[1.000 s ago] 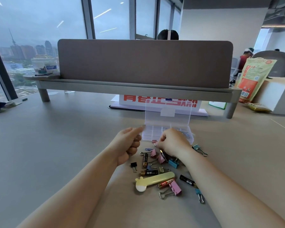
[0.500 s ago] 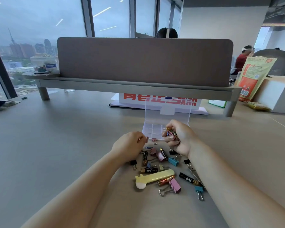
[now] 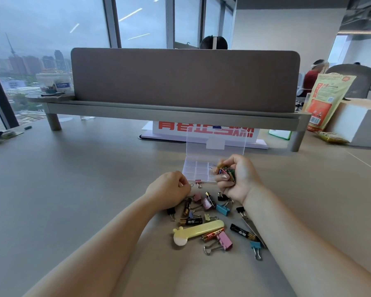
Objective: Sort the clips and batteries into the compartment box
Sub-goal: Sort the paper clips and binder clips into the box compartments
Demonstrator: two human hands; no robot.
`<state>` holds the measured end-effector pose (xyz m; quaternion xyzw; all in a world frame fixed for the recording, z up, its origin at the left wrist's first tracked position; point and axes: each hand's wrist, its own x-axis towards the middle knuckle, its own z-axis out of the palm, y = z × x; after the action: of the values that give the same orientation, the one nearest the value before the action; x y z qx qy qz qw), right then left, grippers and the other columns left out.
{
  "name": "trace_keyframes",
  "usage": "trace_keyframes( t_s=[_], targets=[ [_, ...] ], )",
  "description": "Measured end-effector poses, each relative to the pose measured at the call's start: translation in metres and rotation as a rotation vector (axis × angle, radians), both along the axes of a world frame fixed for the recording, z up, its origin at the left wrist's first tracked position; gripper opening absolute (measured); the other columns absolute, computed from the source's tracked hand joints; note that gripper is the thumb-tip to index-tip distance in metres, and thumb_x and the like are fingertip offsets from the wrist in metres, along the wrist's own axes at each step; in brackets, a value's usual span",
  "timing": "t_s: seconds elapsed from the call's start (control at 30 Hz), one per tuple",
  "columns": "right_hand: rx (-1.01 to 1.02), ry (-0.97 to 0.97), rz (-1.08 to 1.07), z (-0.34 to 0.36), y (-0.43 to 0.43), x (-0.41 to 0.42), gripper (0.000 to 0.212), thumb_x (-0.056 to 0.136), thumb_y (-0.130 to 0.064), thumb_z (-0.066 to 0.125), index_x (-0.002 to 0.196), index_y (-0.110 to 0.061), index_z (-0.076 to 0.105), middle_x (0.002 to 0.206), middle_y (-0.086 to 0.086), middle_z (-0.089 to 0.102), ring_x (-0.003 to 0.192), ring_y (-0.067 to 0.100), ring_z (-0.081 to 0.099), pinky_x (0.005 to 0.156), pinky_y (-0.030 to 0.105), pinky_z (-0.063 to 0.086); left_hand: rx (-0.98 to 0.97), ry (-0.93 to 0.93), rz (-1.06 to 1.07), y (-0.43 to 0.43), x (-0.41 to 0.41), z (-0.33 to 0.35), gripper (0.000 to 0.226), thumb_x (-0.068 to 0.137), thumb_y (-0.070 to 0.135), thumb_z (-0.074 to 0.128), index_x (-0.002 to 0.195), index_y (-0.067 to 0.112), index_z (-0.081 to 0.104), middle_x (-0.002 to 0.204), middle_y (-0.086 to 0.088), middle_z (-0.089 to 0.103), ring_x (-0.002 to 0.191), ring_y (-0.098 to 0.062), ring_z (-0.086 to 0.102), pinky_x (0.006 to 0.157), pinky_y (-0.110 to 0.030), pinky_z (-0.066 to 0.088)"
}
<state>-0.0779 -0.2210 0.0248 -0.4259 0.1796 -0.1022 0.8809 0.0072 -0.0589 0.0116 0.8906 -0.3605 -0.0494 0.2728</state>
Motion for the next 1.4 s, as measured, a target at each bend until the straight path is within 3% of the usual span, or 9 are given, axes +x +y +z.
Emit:
trace_keyframes(
  t_s=[0.07,0.23,0.33,0.47,0.57,0.77,0.97,1.17,1.4],
  targets=[
    [0.035,-0.025,-0.007,0.002,-0.004,-0.003,0.008,0.072,-0.013,0.042,0.064,-0.013,0.041,0.062,0.007,0.044,0.034,0.008,0.033,0.027,0.012,0.021,-0.161,0.228,0.011,-0.001,-0.003,0.005,0.020,0.091,0.025,0.048,0.078,0.011,0.053,0.070,-0.002,0.052,0.060,-0.016,0.045,0.053,-0.025,0.037],
    [-0.062,0.015,-0.052,0.010,-0.012,-0.009,0.028,0.089,-0.022,0.057,0.065,-0.017,0.044,0.055,-0.001,0.045,0.032,0.002,0.031,0.027,0.011,0.019,-0.649,1.137,0.024,-0.003,-0.005,0.019,0.016,0.084,0.017,0.039,0.069,0.018,0.032,0.055,0.002,0.034,0.039,-0.007,0.019,0.032,-0.013,0.014],
    [-0.320,0.093,-0.155,0.014,-0.023,-0.007,0.032,0.091,-0.031,0.059,0.066,-0.017,0.043,0.053,-0.004,0.040,0.035,0.005,0.027,0.029,0.015,0.018,-0.767,1.334,-0.003,-0.012,0.000,0.030,0.013,0.081,0.017,0.037,0.068,0.017,0.036,0.053,0.001,0.035,0.036,-0.007,0.022,0.033,-0.012,0.012],
    [-0.855,0.150,-0.225,0.021,-0.039,0.000,0.040,0.094,-0.045,0.048,0.067,-0.016,0.045,0.055,-0.002,0.036,0.046,0.012,0.029,0.042,0.023,0.026,-0.725,1.265,0.004,-0.041,0.006,0.044,0.028,0.092,0.022,0.043,0.065,0.018,0.039,0.051,0.003,0.038,0.036,-0.006,0.022,0.030,-0.012,0.014],
    [-1.345,0.059,-0.226,0.021,-0.052,0.011,0.042,0.095,-0.045,0.043,0.070,-0.012,0.048,0.058,-0.001,0.042,0.052,0.014,0.038,0.052,0.026,0.033,-0.645,0.982,0.014,-0.069,0.015,0.048,0.030,0.098,0.029,0.042,0.071,0.017,0.043,0.055,0.003,0.040,0.041,-0.007,0.024,0.035,-0.016,0.019],
    [-1.898,0.112,0.140,0.010,-0.074,0.044,0.029,0.092,-0.046,0.049,0.078,-0.021,0.050,0.075,-0.006,0.054,0.067,0.013,0.051,0.057,0.023,0.035,-0.601,0.535,-0.003,-0.111,0.051,0.033,0.039,0.100,0.037,0.035,0.071,0.013,0.042,0.058,0.000,0.038,0.049,-0.011,0.029,0.047,-0.024,0.026],
    [-1.953,-0.008,0.218,-0.004,-0.082,0.058,0.017,0.091,-0.037,0.057,0.086,-0.021,0.053,0.086,-0.009,0.050,0.074,0.013,0.047,0.059,0.012,0.028,-0.541,0.509,0.002,-0.120,0.063,0.011,0.040,0.099,0.039,0.036,0.070,0.013,0.044,0.056,-0.001,0.038,0.048,-0.010,0.031,0.045,-0.021,0.030],
    [-1.791,-0.035,0.223,-0.011,-0.087,0.059,0.009,0.090,-0.028,0.061,0.090,-0.019,0.059,0.089,-0.009,0.049,0.079,0.006,0.050,0.068,0.011,0.036,-0.554,0.522,0.010,-0.122,0.067,0.010,0.040,0.099,0.040,0.037,0.070,0.012,0.043,0.056,-0.001,0.037,0.048,-0.011,0.030,0.044,-0.021,0.028],
    [-1.825,-0.078,0.200,-0.010,-0.088,0.054,0.014,0.088,-0.033,0.062,0.090,-0.019,0.059,0.090,-0.006,0.050,0.081,0.010,0.051,0.071,0.020,0.042,-0.597,0.438,0.051,-0.125,0.066,0.005,0.039,0.098,0.039,0.039,0.071,0.011,0.044,0.056,-0.001,0.040,0.049,-0.012,0.033,0.048,-0.026,0.030]
  ],
)
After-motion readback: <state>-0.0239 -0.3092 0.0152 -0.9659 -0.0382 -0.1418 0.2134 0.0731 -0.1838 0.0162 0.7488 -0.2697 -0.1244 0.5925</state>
